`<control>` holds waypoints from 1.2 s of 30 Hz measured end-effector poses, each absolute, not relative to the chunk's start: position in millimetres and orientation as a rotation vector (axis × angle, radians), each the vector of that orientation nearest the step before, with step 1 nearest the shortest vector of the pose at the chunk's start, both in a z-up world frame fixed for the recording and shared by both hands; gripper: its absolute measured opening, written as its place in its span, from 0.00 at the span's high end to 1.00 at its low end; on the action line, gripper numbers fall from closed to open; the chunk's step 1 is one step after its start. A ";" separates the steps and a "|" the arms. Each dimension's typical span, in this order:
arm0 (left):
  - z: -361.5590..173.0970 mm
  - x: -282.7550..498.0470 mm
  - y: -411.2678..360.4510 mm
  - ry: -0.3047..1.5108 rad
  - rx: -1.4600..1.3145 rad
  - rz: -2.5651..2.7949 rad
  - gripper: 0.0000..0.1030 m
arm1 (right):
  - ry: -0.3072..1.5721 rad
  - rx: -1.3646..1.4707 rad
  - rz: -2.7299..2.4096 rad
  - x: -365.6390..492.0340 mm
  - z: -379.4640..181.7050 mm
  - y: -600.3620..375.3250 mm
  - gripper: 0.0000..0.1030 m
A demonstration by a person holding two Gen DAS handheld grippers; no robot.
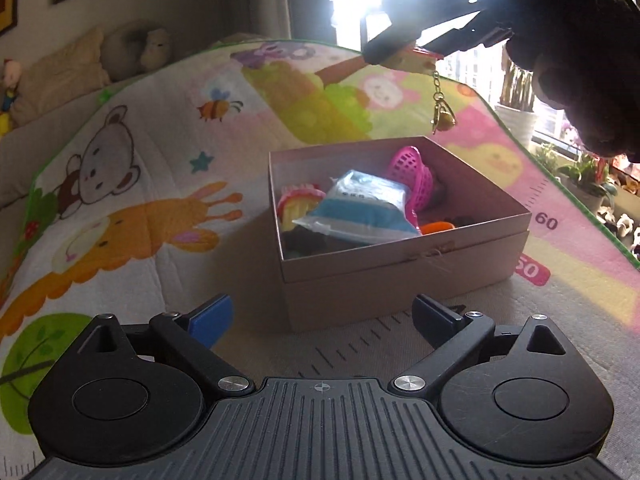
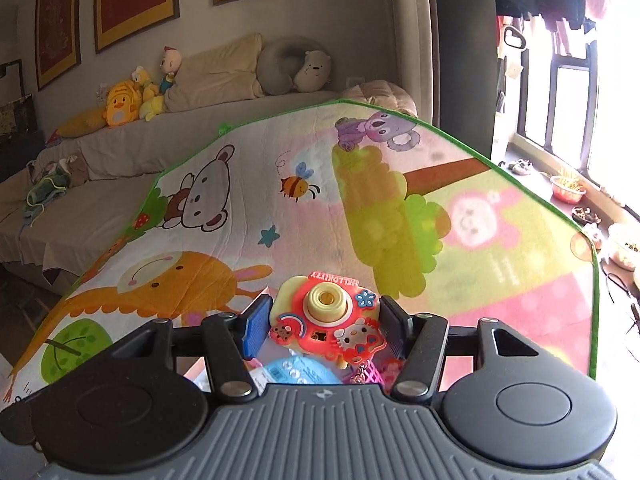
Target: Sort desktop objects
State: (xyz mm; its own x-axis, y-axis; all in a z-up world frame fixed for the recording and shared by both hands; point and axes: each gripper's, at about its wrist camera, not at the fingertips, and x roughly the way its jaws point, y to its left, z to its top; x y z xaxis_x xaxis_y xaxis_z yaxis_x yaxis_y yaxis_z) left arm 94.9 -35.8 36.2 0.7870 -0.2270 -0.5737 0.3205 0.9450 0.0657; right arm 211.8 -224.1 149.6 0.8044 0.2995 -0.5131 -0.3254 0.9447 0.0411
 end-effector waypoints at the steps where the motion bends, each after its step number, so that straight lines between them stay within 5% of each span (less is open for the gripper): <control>1: 36.2 95.7 -36.0 0.598 0.156 -0.295 0.03 | 0.550 -0.057 0.342 217.6 147.6 -219.5 0.44; 8: 28.4 97.8 -25.2 0.622 0.125 -0.292 0.02 | 0.622 -0.106 0.303 218.5 123.7 -223.4 0.41; 14: 27.8 99.7 -25.3 0.633 0.080 -0.293 0.02 | 0.722 -0.177 0.221 225.5 85.5 -233.5 0.75; 21: 33.4 96.3 -27.9 0.610 0.083 -0.303 0.01 | 0.747 -0.244 0.188 222.3 58.0 -240.8 0.84; 26: 31.4 101.8 -33.5 0.614 0.090 -0.304 0.01 | 0.667 -0.169 0.213 200.9 74.1 -250.9 0.83; 29: 29.0 104.4 -35.3 0.622 0.093 -0.302 0.01 | 0.623 -0.114 0.182 190.8 85.7 -264.6 0.73; 36: 24.3 109.1 -35.8 0.647 0.093 -0.279 0.01 | 0.708 -0.038 0.164 193.6 68.7 -282.4 0.67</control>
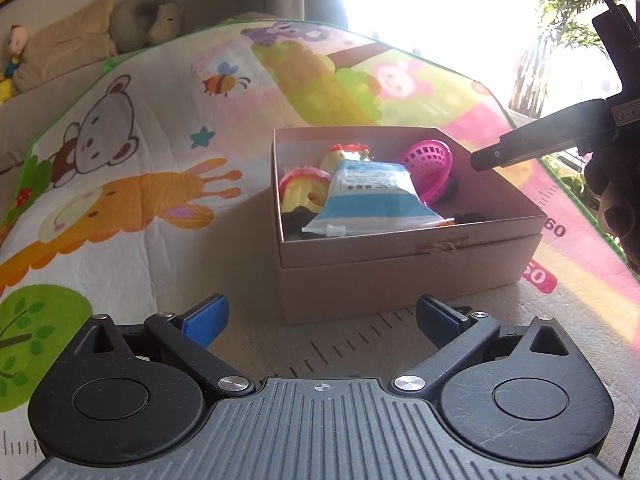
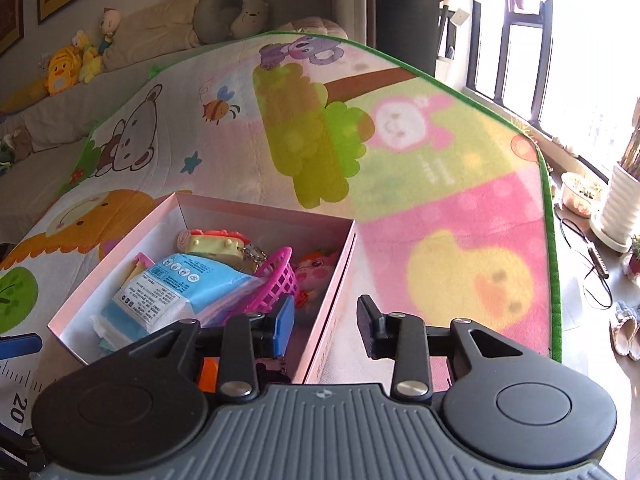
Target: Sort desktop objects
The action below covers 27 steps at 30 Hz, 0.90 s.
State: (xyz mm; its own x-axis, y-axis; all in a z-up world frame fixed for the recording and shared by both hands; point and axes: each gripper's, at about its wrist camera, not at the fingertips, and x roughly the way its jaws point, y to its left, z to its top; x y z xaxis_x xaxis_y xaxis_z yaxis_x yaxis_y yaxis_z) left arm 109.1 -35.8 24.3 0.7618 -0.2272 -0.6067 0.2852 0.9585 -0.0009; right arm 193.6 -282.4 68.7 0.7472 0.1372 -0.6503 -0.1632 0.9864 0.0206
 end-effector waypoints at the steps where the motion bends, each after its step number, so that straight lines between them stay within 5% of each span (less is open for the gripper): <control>1: 24.0 109.1 -35.5 0.649 0.095 -0.275 0.01 | 0.716 -0.035 0.168 195.3 65.2 -280.9 0.67; 17: 21.4 97.6 6.7 0.682 0.066 -0.075 0.00 | 0.618 0.009 0.285 206.0 73.8 -213.1 0.63; 19: 21.0 87.4 12.4 0.694 0.042 -0.051 0.00 | 0.586 -0.013 0.292 178.4 78.8 -215.8 0.54; 21: 19.2 75.3 16.4 0.703 0.009 -0.046 0.00 | 0.575 -0.028 0.303 146.0 78.3 -219.1 0.31; 23: 15.5 63.7 17.7 0.706 -0.014 -0.061 0.00 | 0.601 -0.030 0.323 119.0 72.2 -220.0 0.19; 27: 6.8 54.8 13.6 0.721 -0.019 -0.033 0.00 | 0.699 0.033 0.368 76.6 46.2 -218.5 0.10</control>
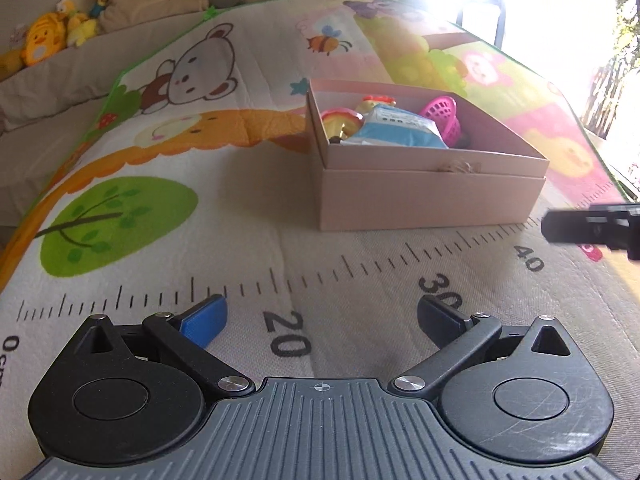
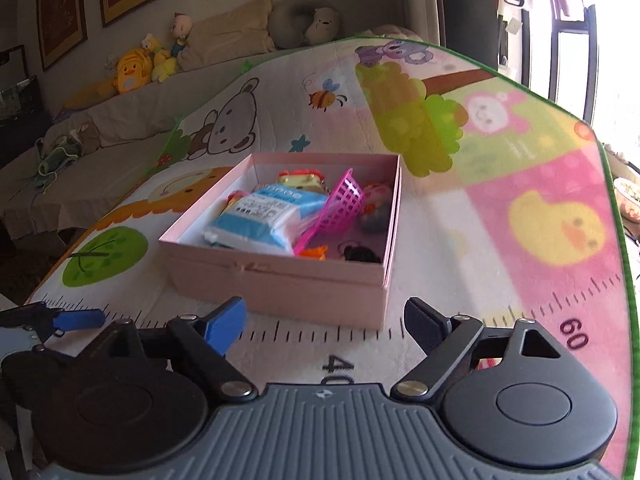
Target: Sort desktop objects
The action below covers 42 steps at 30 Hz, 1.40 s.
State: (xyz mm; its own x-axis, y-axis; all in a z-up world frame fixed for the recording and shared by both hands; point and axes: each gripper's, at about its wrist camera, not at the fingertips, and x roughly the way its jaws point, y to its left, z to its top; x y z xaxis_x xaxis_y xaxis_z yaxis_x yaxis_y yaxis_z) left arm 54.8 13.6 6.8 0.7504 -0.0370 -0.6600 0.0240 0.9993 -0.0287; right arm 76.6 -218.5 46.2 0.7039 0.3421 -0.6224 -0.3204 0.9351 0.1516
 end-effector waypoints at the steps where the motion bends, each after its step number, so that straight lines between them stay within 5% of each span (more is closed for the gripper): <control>1: 4.5 54.8 11.8 0.719 -0.023 -0.009 0.00 | 0.716 0.039 0.371 71.5 38.8 -216.5 0.07; 6: -0.6 64.4 7.9 0.732 0.005 0.034 0.00 | 0.715 -0.054 0.282 65.7 16.5 -201.4 0.00; 42: -3.8 55.9 3.6 0.691 -0.003 0.071 0.00 | 0.691 -0.052 0.172 70.5 -3.4 -200.2 0.00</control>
